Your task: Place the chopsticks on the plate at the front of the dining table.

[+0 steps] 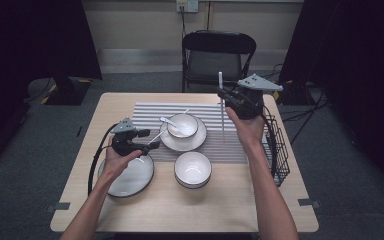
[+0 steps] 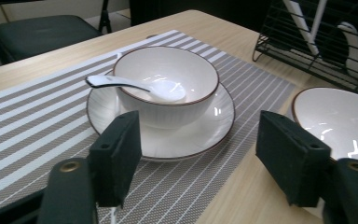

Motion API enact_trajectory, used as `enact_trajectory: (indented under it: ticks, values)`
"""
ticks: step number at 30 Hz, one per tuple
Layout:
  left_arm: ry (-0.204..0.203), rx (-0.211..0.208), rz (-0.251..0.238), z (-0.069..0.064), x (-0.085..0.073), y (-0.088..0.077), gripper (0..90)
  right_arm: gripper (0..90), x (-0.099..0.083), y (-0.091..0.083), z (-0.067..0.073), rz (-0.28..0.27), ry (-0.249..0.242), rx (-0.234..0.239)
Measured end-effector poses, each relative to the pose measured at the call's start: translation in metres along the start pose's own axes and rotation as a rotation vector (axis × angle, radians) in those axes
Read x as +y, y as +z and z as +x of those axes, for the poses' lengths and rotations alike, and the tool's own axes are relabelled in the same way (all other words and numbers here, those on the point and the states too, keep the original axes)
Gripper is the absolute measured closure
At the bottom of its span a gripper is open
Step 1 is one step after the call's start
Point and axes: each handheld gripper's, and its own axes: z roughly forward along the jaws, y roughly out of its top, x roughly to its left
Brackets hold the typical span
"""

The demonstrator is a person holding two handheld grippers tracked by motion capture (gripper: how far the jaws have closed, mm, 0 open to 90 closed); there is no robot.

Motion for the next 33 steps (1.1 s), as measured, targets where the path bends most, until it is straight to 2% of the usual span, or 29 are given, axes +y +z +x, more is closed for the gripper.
enact_trajectory:
  ticks: [7, 12, 20, 27, 29, 32, 33]
  values:
    - [0.001, -0.024, 0.006, -0.004, 0.001, 0.003, 34.9, 85.1, -0.004, 0.013, 0.014, 0.008, 0.004, 0.042]
    - [0.024, -0.033, -0.008, -0.006, 0.004, 0.003, 35.9, 85.1, -0.006, 0.025, 0.028, 0.016, -0.003, 0.079]
    - [-0.001, -0.061, -0.034, -0.006, 0.005, 0.002, 36.8, 85.1, -0.003, 0.034, 0.040, 0.003, 0.000, 0.115]
    - [0.011, -0.076, -0.050, -0.011, 0.011, 0.006, 38.5, 85.1, -0.001, 0.045, 0.052, 0.000, 0.000, 0.149]
    - [0.000, -0.080, -0.058, -0.012, 0.012, 0.007, 37.9, 85.1, -0.001, 0.046, 0.054, -0.003, 0.003, 0.156]
    - [0.016, -0.098, -0.063, -0.013, 0.013, 0.010, 37.9, 85.1, 0.001, 0.049, 0.061, -0.017, 0.002, 0.188]
    - [0.010, -0.103, -0.060, -0.013, 0.014, 0.010, 37.9, 85.1, 0.001, 0.050, 0.063, -0.016, 0.004, 0.195]
